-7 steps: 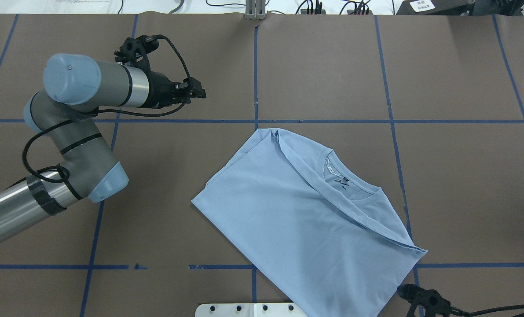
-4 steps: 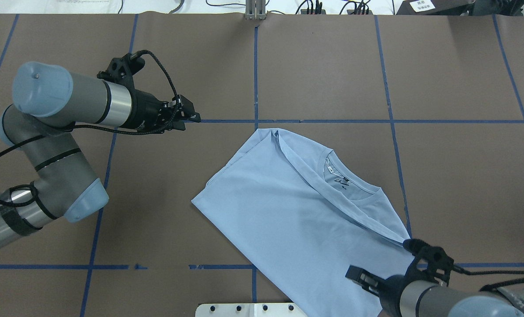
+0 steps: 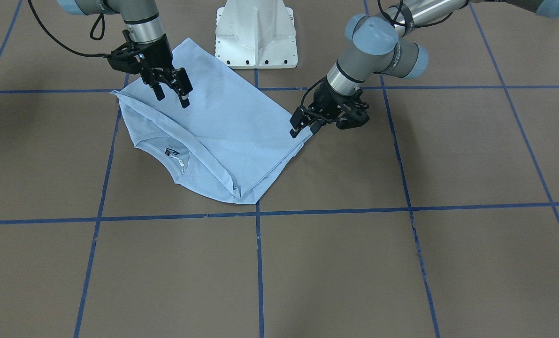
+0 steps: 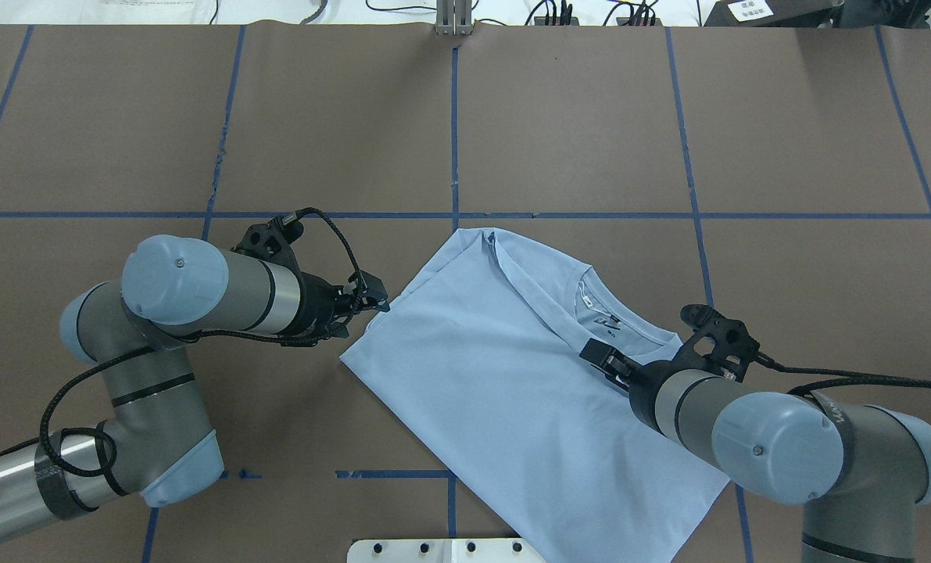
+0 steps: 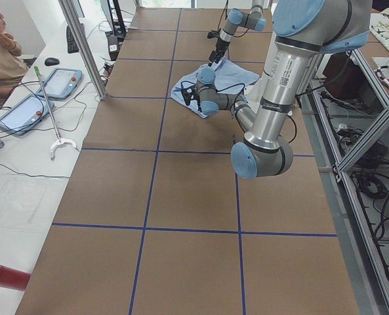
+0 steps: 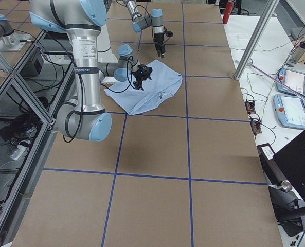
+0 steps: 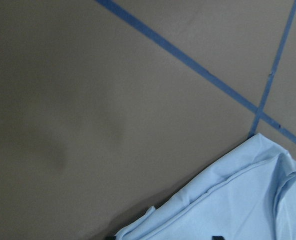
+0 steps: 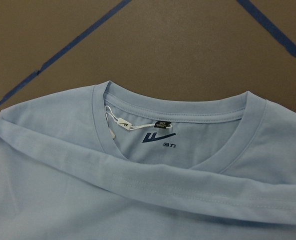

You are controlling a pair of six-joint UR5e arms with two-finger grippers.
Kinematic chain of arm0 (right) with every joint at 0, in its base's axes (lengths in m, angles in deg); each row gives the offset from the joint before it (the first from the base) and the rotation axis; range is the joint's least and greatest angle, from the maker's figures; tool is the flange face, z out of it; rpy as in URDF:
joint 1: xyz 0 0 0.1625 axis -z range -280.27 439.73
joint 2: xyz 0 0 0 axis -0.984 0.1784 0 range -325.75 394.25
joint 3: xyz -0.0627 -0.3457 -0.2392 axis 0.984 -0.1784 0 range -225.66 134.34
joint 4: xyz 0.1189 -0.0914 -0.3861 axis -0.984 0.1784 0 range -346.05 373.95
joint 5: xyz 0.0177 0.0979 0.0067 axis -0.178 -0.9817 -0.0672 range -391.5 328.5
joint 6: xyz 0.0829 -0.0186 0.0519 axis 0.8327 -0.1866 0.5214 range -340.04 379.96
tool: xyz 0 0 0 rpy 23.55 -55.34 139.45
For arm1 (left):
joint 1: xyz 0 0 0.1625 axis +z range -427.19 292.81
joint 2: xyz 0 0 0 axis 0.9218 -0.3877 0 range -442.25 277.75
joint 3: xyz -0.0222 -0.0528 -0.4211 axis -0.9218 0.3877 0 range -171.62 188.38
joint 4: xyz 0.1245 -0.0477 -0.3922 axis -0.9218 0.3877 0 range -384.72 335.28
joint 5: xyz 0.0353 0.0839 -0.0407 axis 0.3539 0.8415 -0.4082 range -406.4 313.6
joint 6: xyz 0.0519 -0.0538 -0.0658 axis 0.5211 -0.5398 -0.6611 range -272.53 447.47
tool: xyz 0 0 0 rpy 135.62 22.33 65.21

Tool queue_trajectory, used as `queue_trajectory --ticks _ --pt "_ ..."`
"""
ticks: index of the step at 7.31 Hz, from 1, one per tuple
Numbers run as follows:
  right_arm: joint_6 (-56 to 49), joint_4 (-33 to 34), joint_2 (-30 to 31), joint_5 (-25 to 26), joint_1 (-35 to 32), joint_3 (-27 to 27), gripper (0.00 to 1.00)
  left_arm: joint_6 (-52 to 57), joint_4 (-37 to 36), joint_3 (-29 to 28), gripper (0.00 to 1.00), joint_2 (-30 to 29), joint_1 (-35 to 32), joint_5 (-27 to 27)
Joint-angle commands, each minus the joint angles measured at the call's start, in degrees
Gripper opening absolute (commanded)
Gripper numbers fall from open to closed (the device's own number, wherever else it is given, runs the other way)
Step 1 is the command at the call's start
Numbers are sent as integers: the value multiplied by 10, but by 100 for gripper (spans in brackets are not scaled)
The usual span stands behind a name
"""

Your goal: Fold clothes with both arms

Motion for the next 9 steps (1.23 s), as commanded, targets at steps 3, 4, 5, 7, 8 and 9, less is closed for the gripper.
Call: queue_trajectory --ticks 3,4,5,7,8,9 --pt "-1 0 -6 2 -5 -13 100 33 0 10 100 33 18 42" --pt "-1 1 -15 1 -5 -13 100 29 -1 9 100 29 26 38" --pt "-1 0 -16 2 -7 -13 100 27 -2 5 99 26 29 37" --pt "-1 0 -17 2 -7 -12 100 27 -8 -2 87 26 31 36" --pt "-1 0 -18 2 -7 -10 100 27 -8 -5 81 26 32 36" --pt "0 1 -18 2 -7 -11 100 27 -8 -7 76 26 32 36"
